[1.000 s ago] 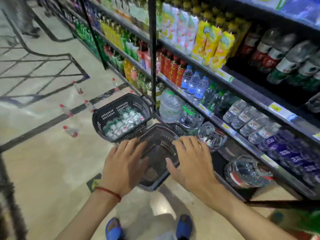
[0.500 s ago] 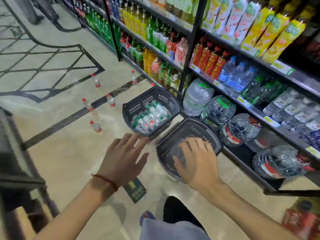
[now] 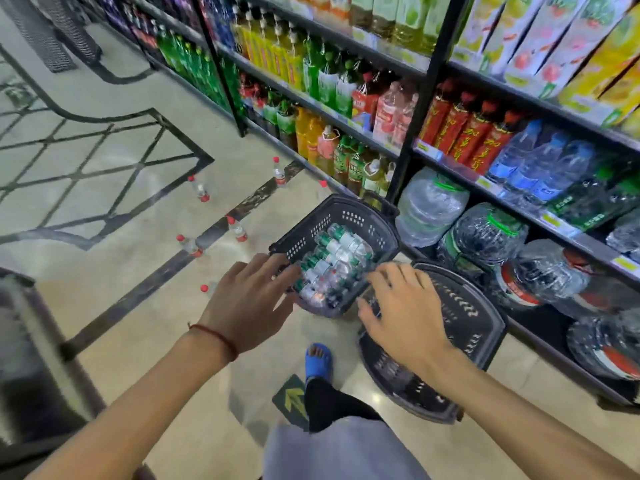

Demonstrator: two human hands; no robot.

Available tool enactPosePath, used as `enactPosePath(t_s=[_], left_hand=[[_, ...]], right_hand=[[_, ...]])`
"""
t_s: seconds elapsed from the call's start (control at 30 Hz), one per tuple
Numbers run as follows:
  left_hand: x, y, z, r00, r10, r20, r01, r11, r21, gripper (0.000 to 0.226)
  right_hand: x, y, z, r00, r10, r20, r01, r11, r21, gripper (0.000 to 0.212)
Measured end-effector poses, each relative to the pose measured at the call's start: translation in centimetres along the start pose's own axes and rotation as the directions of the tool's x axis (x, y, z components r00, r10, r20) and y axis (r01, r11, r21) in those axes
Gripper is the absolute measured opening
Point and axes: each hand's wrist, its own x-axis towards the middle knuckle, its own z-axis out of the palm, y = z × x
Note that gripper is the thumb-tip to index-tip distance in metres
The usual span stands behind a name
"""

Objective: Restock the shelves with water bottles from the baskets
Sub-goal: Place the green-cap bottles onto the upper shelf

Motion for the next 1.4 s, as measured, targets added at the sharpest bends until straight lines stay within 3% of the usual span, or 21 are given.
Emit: enactPosePath(t_s=[0.27,0.4,0.53,0.7,0.83,0.97,1.17,1.4], left_hand=[[11.9,-8.7,-0.3,0.986,0.166,-0.009,-0.167,0.986,-0.028,0.035],[18.4,-12.1,1.3,0.951,0.309,0.020,-0.309,0.951,-0.023,0.036],[25.7,-14.7,3.5,0.875,0.480,0.072,-0.479,0.877,-0.025,0.038],[33.0,-16.3,5.3,0.716,0.692,0.092,-0.692,0.721,-0.042,0.036],[36.1,-16.4,7.6,0.556,0.823,0.121,-0.828,0.560,-0.008,0.036],[37.3,-15.9,9.5,0.432,0.889,0.150,-0.900,0.436,0.007,0.030],[39.9,-14.7,11.0,0.342,0.917,0.208,-0.939,0.340,0.045,0.030],[44.8,-13.7,19.2,0.272,0.928,0.254,-0.958,0.286,-0.017,0.021]], right_hand=[[10.6,-0.4,0.4,0.994,0.105,0.006,-0.105,0.994,-0.033,0.038],[14.0,-0.9,0.8,0.970,0.241,0.022,-0.240,0.970,-0.023,0.039],[16.8,-2.4,1.9,0.905,0.425,-0.004,-0.425,0.904,-0.049,0.035],[19.5,-6.5,2.6,0.739,0.673,-0.014,-0.673,0.739,-0.006,0.038],[21.0,-9.3,3.5,0.628,0.778,0.006,-0.778,0.628,-0.003,0.035],[21.8,-10.5,5.0,0.577,0.816,0.039,-0.816,0.578,0.002,0.038],[21.7,-8.4,9.5,0.539,0.842,0.014,-0.842,0.538,0.043,0.033],[25.1,-7.2,16.8,0.435,0.898,0.071,-0.900,0.433,0.043,0.028]])
